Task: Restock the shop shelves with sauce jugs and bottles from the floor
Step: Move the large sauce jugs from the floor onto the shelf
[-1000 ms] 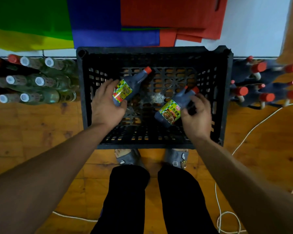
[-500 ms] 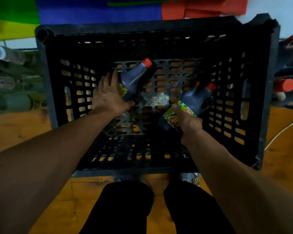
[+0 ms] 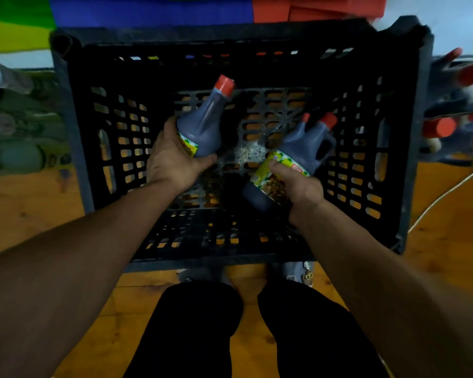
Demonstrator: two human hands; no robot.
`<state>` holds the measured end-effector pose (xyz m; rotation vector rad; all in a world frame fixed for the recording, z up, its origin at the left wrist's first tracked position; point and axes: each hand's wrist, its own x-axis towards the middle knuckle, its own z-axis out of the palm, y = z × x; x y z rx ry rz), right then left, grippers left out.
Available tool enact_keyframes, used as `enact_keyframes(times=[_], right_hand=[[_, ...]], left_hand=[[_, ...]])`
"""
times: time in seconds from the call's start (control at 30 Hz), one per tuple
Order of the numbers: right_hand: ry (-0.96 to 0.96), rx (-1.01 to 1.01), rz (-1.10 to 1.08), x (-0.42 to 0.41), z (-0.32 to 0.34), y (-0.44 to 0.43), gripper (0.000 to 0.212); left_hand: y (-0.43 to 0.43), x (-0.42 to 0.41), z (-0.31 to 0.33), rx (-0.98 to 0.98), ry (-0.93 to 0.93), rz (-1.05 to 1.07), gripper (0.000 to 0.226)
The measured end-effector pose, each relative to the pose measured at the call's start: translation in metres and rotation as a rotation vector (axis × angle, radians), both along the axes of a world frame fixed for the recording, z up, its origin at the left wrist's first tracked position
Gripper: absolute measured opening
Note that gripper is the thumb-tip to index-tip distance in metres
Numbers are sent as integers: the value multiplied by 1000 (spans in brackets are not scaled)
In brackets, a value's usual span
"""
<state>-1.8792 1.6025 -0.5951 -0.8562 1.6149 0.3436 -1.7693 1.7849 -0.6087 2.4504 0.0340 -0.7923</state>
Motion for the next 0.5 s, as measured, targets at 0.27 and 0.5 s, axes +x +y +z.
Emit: enact_keyframes(times=[0.27, 0.5], right_hand=[[-195, -182, 171, 6, 105, 5, 51], [-274, -300, 408, 2, 238, 1, 76]], left_hand=[[-12, -13, 121, -271, 110, 194, 88], [-9, -27, 261, -418, 130, 239, 86]])
